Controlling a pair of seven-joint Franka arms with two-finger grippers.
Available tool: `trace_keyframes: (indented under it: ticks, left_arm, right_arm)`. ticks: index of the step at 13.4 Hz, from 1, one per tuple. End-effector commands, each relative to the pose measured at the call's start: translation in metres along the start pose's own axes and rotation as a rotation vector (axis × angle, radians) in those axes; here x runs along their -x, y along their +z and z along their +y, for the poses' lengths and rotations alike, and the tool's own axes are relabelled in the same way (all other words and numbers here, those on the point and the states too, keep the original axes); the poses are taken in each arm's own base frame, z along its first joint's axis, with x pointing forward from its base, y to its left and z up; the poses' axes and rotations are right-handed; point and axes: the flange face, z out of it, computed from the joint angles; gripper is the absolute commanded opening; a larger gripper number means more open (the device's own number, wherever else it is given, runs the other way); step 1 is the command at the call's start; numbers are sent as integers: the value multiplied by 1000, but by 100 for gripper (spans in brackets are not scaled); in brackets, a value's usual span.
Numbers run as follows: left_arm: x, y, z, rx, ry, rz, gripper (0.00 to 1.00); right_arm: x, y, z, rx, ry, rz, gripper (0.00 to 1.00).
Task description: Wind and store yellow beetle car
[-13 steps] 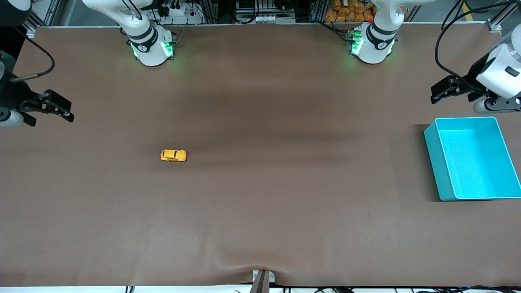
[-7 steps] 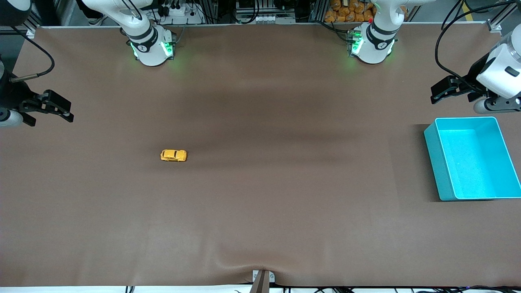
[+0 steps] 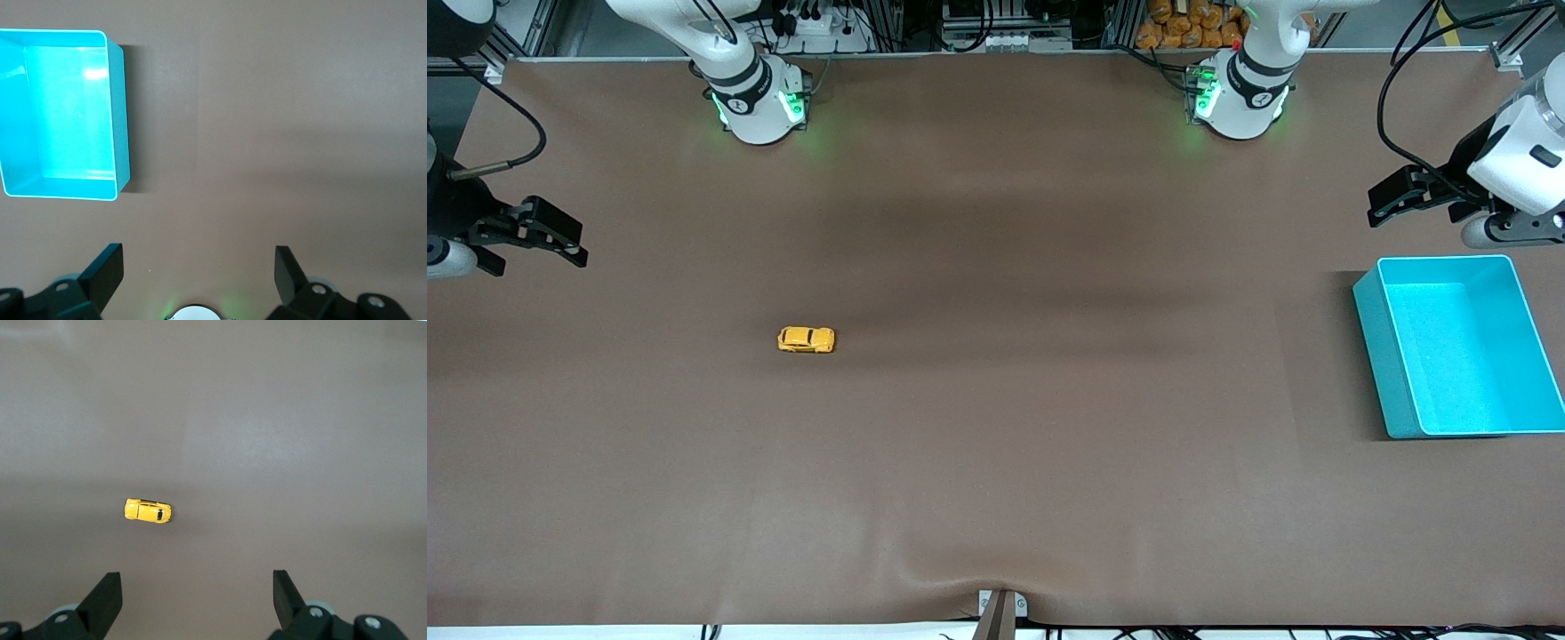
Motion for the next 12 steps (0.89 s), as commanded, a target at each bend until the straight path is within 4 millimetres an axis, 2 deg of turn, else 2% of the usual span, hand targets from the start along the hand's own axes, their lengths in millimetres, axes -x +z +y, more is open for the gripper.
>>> trace_keyframes:
  ticks: [1,8,11,12]
  left_arm:
    - [3,-4,-1,7,-17,-7,100]
    - [3,-4,-1,7,-17,-7,100]
    - [3,-3,-1,7,-17,-9,100]
    - [3,-3,-1,7,-17,-9,100]
  right_arm:
    - [1,-6,-1,-2,7,8,100]
    - [0,-3,-1,-5,7,7,100]
    - [-7,12,-1,-8,1,-5,100]
    - [-9,24,-1,-10,0,-26,100]
